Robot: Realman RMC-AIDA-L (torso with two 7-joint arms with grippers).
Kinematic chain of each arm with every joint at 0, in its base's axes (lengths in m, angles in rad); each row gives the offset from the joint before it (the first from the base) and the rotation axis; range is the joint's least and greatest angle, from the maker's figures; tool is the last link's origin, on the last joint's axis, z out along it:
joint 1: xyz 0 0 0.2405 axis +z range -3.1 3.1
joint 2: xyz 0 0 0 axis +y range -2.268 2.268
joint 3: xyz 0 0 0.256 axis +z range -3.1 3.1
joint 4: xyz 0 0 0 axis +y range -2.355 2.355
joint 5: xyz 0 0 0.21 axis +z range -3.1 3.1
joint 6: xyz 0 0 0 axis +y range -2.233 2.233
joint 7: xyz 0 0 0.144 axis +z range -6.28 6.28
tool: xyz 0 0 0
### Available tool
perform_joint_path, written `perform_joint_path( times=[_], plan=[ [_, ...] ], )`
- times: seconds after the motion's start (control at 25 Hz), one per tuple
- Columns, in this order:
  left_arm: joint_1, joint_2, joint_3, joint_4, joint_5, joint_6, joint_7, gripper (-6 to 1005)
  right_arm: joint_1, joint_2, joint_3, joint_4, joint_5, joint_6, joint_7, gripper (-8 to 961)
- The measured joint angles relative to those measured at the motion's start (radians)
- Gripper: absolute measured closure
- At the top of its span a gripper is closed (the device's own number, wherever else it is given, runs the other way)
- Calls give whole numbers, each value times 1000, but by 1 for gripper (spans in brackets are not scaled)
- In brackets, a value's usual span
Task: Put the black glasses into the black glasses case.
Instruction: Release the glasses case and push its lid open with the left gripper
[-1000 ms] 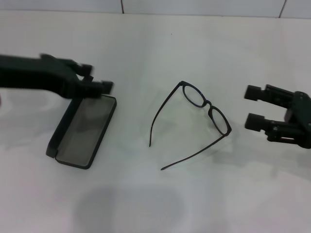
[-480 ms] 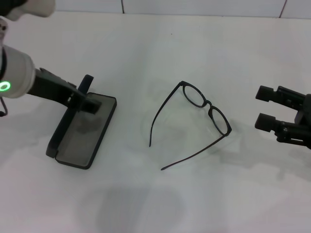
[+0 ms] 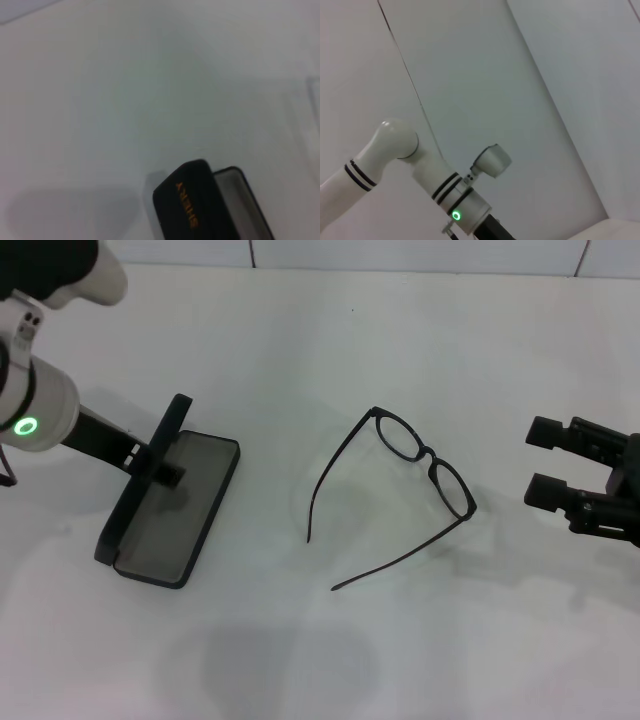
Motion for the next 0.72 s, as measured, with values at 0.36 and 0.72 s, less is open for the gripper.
perform_joint_path(
  times=[0.36,0.72],
  plan=[
    [-36,-1,3,-119,29,-44,-27,345,8,0,0,24,0,5,0,112],
    [-27,-1,43,-66,44,-46,-49,606,3,0,0,28,4,8,0,116]
  ],
)
